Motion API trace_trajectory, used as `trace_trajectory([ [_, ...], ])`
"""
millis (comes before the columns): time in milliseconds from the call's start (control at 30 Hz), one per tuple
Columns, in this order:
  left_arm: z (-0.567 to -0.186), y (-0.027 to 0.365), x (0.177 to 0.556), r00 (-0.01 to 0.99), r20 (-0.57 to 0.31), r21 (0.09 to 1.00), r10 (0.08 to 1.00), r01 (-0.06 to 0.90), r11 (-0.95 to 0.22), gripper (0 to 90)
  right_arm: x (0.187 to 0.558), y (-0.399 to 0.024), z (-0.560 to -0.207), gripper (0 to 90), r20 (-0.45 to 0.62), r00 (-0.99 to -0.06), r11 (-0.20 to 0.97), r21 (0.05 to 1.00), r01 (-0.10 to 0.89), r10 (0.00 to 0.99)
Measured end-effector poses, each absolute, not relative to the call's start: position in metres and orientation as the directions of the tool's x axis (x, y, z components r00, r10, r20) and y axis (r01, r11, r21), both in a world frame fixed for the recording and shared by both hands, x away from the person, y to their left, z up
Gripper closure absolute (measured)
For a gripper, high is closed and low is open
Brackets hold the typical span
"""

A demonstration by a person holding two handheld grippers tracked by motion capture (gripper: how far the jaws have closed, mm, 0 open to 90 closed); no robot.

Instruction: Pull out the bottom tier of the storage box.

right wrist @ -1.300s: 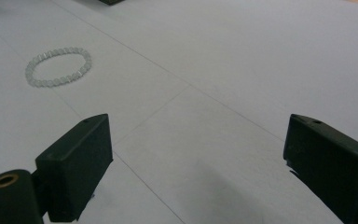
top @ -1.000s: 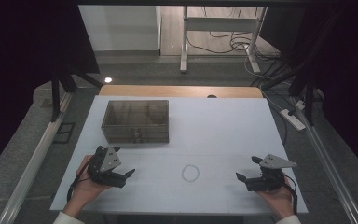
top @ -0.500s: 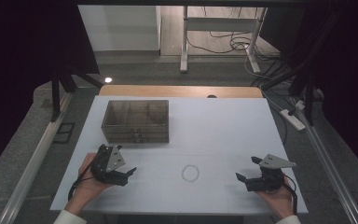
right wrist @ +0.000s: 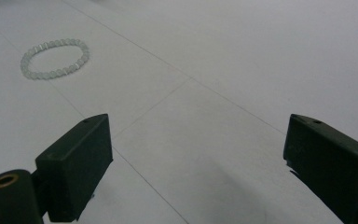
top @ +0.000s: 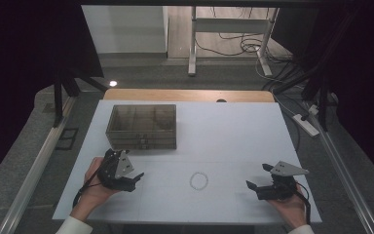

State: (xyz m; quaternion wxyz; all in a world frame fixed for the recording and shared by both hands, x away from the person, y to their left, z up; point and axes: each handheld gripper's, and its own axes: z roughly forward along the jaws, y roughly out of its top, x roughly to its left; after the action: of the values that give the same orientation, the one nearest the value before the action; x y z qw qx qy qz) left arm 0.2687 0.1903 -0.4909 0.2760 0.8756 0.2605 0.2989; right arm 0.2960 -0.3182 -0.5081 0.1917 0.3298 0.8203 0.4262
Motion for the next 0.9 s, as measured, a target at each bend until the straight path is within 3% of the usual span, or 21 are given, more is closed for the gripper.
trace_trajectory([
  [900,-0.498,0.178,0.280,0.660,0.465,0.578,0.590,0.278,-0.767,14.9,0.297,-0.318,-0.509,8.0,-0.036,-0.704,0.421,0.822,0.382,0.709],
])
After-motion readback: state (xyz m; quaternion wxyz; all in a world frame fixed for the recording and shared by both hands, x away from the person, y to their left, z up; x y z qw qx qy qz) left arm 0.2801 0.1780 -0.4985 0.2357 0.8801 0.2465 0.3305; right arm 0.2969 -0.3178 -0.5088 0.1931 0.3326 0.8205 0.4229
